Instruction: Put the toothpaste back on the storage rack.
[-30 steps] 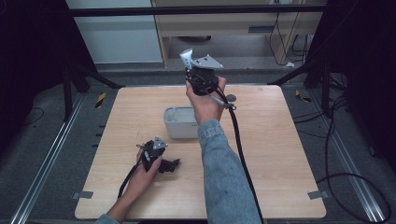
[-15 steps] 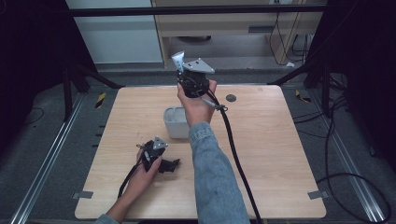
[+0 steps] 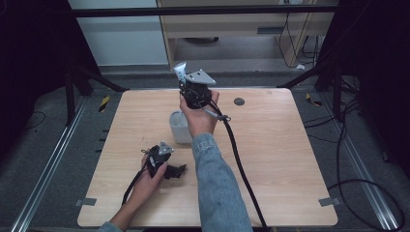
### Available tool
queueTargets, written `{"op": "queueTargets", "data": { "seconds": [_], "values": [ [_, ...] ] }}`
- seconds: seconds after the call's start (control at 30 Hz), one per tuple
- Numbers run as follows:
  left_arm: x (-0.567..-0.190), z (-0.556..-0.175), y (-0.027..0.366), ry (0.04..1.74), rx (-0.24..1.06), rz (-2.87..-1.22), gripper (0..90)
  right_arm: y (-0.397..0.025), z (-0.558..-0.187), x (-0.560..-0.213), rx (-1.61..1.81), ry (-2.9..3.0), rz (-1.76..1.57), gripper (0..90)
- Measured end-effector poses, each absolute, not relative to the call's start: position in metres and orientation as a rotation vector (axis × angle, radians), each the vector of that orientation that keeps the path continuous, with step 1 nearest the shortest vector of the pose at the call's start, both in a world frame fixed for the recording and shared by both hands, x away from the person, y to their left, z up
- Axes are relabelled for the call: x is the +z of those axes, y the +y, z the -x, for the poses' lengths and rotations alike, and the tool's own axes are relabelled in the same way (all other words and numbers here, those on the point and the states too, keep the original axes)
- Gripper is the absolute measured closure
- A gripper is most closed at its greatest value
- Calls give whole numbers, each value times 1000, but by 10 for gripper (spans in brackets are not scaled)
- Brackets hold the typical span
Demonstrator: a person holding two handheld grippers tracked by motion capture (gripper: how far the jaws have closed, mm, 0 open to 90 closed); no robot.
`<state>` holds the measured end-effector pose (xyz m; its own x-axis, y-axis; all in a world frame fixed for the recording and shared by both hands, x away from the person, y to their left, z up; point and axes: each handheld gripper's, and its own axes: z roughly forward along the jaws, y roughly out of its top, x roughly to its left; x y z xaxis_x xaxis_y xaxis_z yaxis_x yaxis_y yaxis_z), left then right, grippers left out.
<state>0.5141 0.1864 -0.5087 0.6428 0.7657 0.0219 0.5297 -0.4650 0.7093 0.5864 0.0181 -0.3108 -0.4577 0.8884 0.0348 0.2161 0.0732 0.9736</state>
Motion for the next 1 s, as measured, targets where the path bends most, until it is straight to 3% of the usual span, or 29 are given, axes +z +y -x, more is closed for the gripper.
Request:
{"op": "queueTargets", "data": {
  "seconds": [1.0],
  "values": [
    [-509,-514,187,1001,443,-2179,0,13,-587,-373,1347,1804,-1189,791]
  ]
}}
